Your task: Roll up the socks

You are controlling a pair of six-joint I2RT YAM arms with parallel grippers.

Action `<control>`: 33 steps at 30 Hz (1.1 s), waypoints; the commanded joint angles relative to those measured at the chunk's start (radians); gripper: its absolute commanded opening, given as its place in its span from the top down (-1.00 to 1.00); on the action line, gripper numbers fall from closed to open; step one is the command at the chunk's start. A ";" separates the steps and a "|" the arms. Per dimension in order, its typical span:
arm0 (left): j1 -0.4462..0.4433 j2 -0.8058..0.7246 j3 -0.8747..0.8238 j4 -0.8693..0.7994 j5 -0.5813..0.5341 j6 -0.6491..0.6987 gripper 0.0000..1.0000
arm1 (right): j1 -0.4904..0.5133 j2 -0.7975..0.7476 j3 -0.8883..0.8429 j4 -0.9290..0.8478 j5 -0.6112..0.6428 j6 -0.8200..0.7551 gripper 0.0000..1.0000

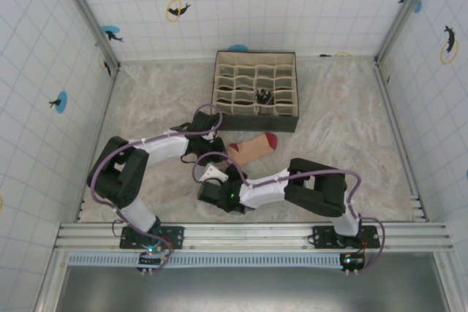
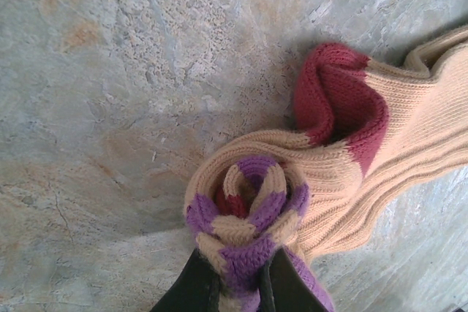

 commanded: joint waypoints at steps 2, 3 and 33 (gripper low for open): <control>0.008 -0.005 -0.021 -0.053 -0.009 0.010 1.00 | -0.015 0.027 -0.008 -0.031 -0.058 0.047 0.52; 0.009 -0.007 -0.021 -0.053 -0.010 0.011 1.00 | -0.020 0.024 -0.012 -0.031 -0.070 0.057 0.63; 0.075 -0.206 -0.080 -0.061 -0.136 0.032 -0.59 | -0.274 -0.120 -0.244 0.093 -0.837 0.358 1.00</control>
